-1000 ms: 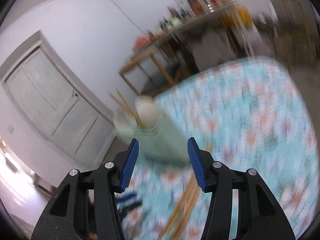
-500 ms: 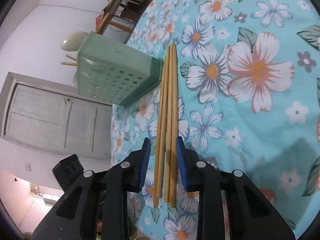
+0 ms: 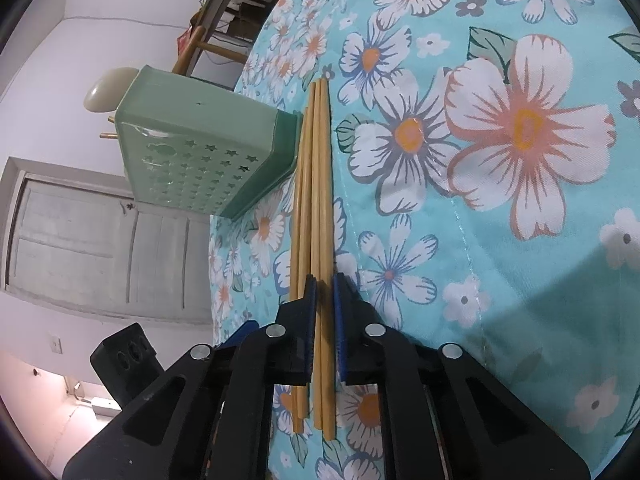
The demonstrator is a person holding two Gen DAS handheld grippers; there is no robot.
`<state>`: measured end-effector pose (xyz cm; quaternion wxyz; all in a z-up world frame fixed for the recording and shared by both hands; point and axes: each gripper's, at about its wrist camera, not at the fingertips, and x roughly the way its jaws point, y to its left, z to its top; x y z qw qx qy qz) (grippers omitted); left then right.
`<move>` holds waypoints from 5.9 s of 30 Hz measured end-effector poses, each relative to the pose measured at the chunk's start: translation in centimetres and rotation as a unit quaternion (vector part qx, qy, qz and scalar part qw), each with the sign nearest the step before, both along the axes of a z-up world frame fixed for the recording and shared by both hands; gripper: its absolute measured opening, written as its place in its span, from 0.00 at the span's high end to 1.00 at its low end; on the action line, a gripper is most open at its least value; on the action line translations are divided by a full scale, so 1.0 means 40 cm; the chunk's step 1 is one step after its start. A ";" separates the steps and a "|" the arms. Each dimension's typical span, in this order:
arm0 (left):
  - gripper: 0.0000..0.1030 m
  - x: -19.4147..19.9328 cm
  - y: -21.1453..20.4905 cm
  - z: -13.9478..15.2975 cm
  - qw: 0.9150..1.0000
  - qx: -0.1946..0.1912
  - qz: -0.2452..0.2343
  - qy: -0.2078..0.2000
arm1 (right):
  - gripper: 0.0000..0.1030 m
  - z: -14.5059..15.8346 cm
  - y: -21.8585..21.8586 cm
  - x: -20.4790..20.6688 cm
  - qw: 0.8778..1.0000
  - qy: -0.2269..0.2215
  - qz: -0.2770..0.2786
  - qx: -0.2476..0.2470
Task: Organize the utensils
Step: 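Move both grippers back to the chopsticks and close the right gripper on one, then close the left gripper on a wooden chopstick while the right holds its chopstick, then lift both chopsticks off the cloth and carry them toward the green holder, then lower the left gripper's chopstick into the green holder and open it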
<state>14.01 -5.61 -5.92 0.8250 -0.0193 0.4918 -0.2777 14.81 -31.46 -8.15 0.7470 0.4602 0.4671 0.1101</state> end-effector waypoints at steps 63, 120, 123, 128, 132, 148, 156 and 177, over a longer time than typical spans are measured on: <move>1.00 0.069 -0.024 -0.024 0.971 -0.182 -0.009 0.153 | 0.96 -0.004 -0.138 -0.196 0.999 0.005 -0.047 -0.016; 0.86 0.036 0.114 -0.009 0.985 -0.106 0.041 0.132 | 0.83 0.029 -0.049 -0.168 0.996 0.011 0.035 -0.087; 0.78 0.044 0.102 -0.005 0.987 -0.092 0.035 0.126 | 0.76 0.044 -0.039 -0.151 0.993 0.007 0.037 -0.111; 0.78 0.063 0.062 -0.003 0.994 -0.048 0.026 0.099 | 0.76 0.043 -0.045 -0.106 0.991 0.006 0.031 -0.133; 0.78 0.100 0.030 -0.007 0.996 -0.026 0.022 0.081 | 0.80 0.031 -0.074 -0.076 0.990 0.005 0.026 -0.140; 0.82 0.199 -0.058 -0.004 0.999 0.013 0.022 0.041 | 0.95 0.018 -0.076 0.072 0.985 -0.007 0.013 -0.174; 0.95 0.201 -0.054 -0.004 0.998 0.023 0.043 0.026 | 0.95 0.043 -0.075 0.052 0.984 -0.022 0.007 -0.176; 0.95 0.070 0.140 0.381 0.988 -0.109 0.044 -0.102 | 0.96 0.341 -0.088 -0.089 0.968 -0.178 -0.022 -0.176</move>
